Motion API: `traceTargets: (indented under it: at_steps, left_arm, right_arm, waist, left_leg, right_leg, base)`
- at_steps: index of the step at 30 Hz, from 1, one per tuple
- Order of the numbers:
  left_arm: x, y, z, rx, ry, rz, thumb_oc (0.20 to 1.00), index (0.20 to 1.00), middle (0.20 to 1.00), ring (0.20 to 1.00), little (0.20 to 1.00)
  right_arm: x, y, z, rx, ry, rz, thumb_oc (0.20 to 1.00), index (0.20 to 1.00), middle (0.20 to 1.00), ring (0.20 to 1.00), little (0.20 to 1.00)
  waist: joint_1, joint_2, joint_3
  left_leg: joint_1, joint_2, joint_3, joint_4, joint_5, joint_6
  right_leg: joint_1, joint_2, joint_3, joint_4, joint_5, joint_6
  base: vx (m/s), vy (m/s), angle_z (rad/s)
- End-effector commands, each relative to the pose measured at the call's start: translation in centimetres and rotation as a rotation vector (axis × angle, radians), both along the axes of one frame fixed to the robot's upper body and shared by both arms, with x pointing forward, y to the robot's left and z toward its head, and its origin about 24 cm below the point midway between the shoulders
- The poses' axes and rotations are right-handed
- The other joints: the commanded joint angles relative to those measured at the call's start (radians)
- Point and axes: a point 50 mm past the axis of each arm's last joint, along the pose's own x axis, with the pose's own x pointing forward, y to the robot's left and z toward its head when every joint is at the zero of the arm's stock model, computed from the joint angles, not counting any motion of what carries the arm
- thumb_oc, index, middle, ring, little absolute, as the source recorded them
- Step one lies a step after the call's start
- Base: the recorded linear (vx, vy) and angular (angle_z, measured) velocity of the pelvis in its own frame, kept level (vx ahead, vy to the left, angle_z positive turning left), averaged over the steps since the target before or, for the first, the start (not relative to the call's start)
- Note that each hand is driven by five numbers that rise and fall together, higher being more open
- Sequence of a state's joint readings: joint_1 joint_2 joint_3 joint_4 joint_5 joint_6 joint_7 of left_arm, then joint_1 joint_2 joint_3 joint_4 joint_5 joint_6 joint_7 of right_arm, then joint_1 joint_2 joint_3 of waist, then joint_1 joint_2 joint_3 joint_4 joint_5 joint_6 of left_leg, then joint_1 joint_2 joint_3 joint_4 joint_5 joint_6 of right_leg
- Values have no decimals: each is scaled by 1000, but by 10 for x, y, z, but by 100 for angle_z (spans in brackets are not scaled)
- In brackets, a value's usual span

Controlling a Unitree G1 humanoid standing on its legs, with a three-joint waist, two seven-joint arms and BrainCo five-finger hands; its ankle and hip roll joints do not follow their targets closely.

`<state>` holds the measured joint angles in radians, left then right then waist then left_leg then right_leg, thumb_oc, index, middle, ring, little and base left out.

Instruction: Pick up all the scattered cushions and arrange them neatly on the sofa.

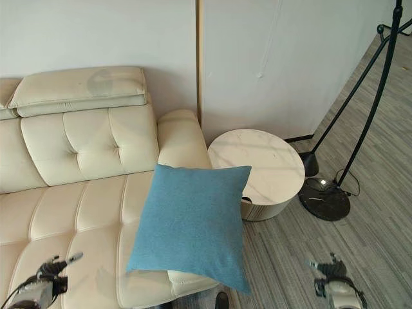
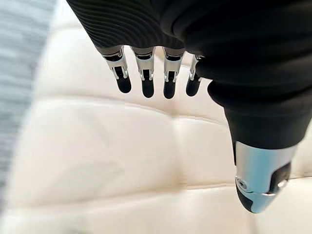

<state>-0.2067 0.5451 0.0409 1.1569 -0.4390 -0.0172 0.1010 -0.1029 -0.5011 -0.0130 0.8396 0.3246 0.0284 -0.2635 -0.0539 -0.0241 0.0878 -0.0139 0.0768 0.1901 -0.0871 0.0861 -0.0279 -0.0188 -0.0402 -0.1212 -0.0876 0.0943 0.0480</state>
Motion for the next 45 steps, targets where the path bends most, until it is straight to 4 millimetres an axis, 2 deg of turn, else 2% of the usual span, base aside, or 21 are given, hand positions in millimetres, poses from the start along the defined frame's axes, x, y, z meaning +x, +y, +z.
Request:
traceTargets:
  at_steps: [1, 2, 3, 6, 7, 8, 9, 10, 11, 14, 19, 20, 27, 29, 30, 31, 34, 36, 38, 41, 45]
  left_arm:
    - [30, -6, 15, -10, -140, 58, 1000, 1000, 1000, 1000, 1000]
    - [44, -20, 18, -35, -197, 44, 1000, 1000, 1000, 1000, 1000]
    - [44, -21, 18, -34, -196, 45, 1000, 1000, 1000, 1000, 1000]
    - [67, -54, 20, -69, -254, -38, 1000, 1000, 1000, 1000, 1000]
    - [81, -71, 24, -60, -266, -108, 1000, 1000, 1000, 1000, 1000]
    - [81, -71, 25, -59, -266, -108, 1000, 1000, 1000, 1000, 1000]
    - [89, -80, 26, -56, -267, -145, 1000, 1000, 1000, 1000, 1000]
    - [102, -94, 30, -44, -256, -195, 1000, 1000, 1000, 1000, 1000]
    - [103, -94, 31, -43, -257, -196, 1000, 1000, 1000, 1000, 1000]
    - [127, -112, 44, -22, -263, -262, 1000, 1000, 1000, 1000, 1000]
    - [156, -124, 72, 29, -302, -330, 1000, 1000, 1000, 1000, 1000]
    - [166, -127, 85, 50, -326, -353, 1000, 1000, 1000, 1000, 1000]
    - [188, -149, 114, 2, -453, -377, 1000, 1000, 1000, 1000, 1000]
    - [195, -170, 130, -99, -577, -415, 959, 959, 959, 959, 959]
    - [196, -181, 134, -142, -619, -447, 504, 504, 504, 504, 504]
    - [196, -191, 142, -180, -680, -490, 200, 200, 200, 200, 200]
    - [186, -221, 159, -272, -831, -626, 200, 200, 200, 200, 200]
    - [169, -246, 170, -386, -935, -720, 200, 200, 200, 200, 200]
    - [158, -260, 173, -466, -972, -762, 200, 200, 200, 200, 200]
    - [147, -276, 172, -567, -993, -784, 200, 200, 200, 200, 200]
    - [139, -284, 174, -643, -1015, -786, 200, 200, 200, 200, 200]
  right_arm:
    - [40, 35, 19, 101, -231, -8, 1000, 1000, 1000, 1000, 1000]
    - [59, 59, 39, 114, -348, 68, 1000, 1000, 1000, 1000, 1000]
    - [59, 60, 39, 114, -346, 67, 1000, 1000, 1000, 1000, 1000]
    - [75, 100, 59, 157, -462, 176, 1000, 1000, 1000, 1000, 1000]
    - [82, 122, 66, 190, -497, 236, 1000, 1000, 1000, 1000, 1000]
    - [82, 123, 66, 190, -498, 236, 1000, 1000, 1000, 1000, 1000]
    - [87, 137, 71, 227, -524, 263, 1000, 1000, 1000, 1000, 1000]
    - [95, 160, 80, 265, -565, 315, 1000, 1000, 1000, 1000, 1000]
    - [96, 160, 81, 265, -566, 315, 1000, 1000, 1000, 1000, 1000]
    - [109, 192, 95, 311, -612, 391, 1000, 1000, 1000, 1000, 1000]
    - [117, 223, 104, 378, -638, 445, 1000, 1000, 1000, 1000, 1000]
    - [119, 232, 108, 391, -646, 476, 1000, 1000, 1000, 1000, 1000]
    - [125, 248, 118, 403, -666, 535, 1000, 1000, 1000, 1000, 1000]
    - [126, 253, 131, 406, -713, 572, 1000, 1000, 1000, 1000, 1000]
    - [126, 254, 136, 404, -732, 593, 423, 423, 423, 423, 423]
    - [124, 255, 146, 409, -773, 620, 216, 216, 216, 216, 216]
    - [112, 248, 156, 436, -849, 677, 200, 200, 200, 200, 200]
    - [100, 236, 156, 443, -874, 699, 200, 200, 200, 200, 200]
    - [95, 227, 152, 448, -875, 678, 200, 200, 200, 200, 200]
    - [91, 223, 145, 469, -856, 651, 200, 200, 200, 200, 200]
    - [90, 222, 141, 493, -847, 634, 200, 200, 200, 200, 200]
  waist:
    - [-6, -20, 20]
    - [-7, -18, 23]
    - [-7, -19, 23]
    - [-13, -18, 38]
    - [-16, -19, 58]
    - [-16, -19, 58]
    - [-17, -20, 74]
    - [-20, -26, 107]
    - [-20, -26, 107]
    - [-28, -42, 163]
    - [-36, -73, 198]
    - [-38, -83, 208]
    - [-37, -95, 235]
    - [-35, -94, 239]
    - [-34, -92, 240]
    - [-33, -90, 241]
    - [-33, -82, 244]
    - [-31, -78, 244]
    - [-29, -75, 243]
    - [-25, -75, 240]
    - [-20, -74, 239]
  left_leg:
    - [35, -18, 4, 0, -84, -26]
    - [39, -17, 4, 0, -86, -27]
    - [40, -17, 4, 0, -87, -27]
    - [38, -18, 7, 0, -89, -25]
    - [27, -18, 6, 0, -84, -24]
    - [26, -18, 6, 0, -83, -24]
    - [16, -17, 5, 0, -79, -24]
    - [-19, -15, 4, 0, -66, -25]
    - [-21, -15, 4, 0, -65, -25]
    - [-92, -6, 4, 3, -36, -29]
    - [-185, 4, 5, 19, -6, -34]
    - [-214, 4, 7, 29, 0, -36]
    - [-252, 3, 6, 33, 11, -40]
    - [-247, 0, 5, 24, 12, -40]
    - [-245, 0, 5, 23, 12, -40]
    - [-242, -2, 5, 20, 10, -39]
    - [-236, -6, 4, 15, 5, -36]
    - [-230, -9, 3, 12, -1, -33]
    - [-223, -11, 2, 10, -5, -32]
    - [-211, -15, -1, 9, -11, -30]
    - [-201, -18, -5, 6, -11, -29]
  right_leg:
    - [31, -38, 3, 0, -103, 80]
    - [34, -39, 4, 0, -105, 79]
    - [35, -39, 4, 0, -105, 79]
    - [30, -40, 7, 0, -101, 77]
    - [18, -41, 10, 0, -95, 76]
    - [17, -41, 10, 0, -94, 76]
    - [4, -41, 12, 0, -90, 75]
    - [-30, -39, 16, 0, -76, 74]
    - [-32, -39, 16, 0, -75, 74]
    - [-111, -37, 26, 15, -48, 71]
    - [-209, -34, 31, 50, -29, 67]
    - [-234, -37, 32, 52, -22, 67]
    - [-270, -43, 33, 51, -12, 69]
    - [-269, -45, 30, 48, -13, 69]
    - [-268, -45, 30, 47, -13, 69]
    - [-266, -45, 30, 45, -15, 70]
    - [-262, -47, 27, 44, -16, 71]
    - [-253, -49, 22, 38, -18, 72]
    - [-246, -50, 18, 34, -20, 71]
    - [-230, -49, 13, 28, -22, 71]
    - [-218, -46, 13, 19, -18, 69]
  base:
    - [24, 18, -20]
    - [24, 18, -12]
    - [16, 19, -3]
    - [-29, 3, 0]
    - [-87, 1, 1]
    - [-124, -8, 1]
    - [-188, -16, -4]
    - [-188, -16, -1]
    - [-198, -17, -4]
    - [-200, -19, -1]
    - [-96, -23, -12]
    - [-51, -19, -4]
    - [-7, -3, -2]
    - [42, 2, 3]
    - [37, 10, 3]
    - [36, 17, 5]
    - [9, 8, 1]
    - [24, -5, 4]
    - [13, -23, 7]
    - [2, -27, 6]
    - [1, -8, 1]
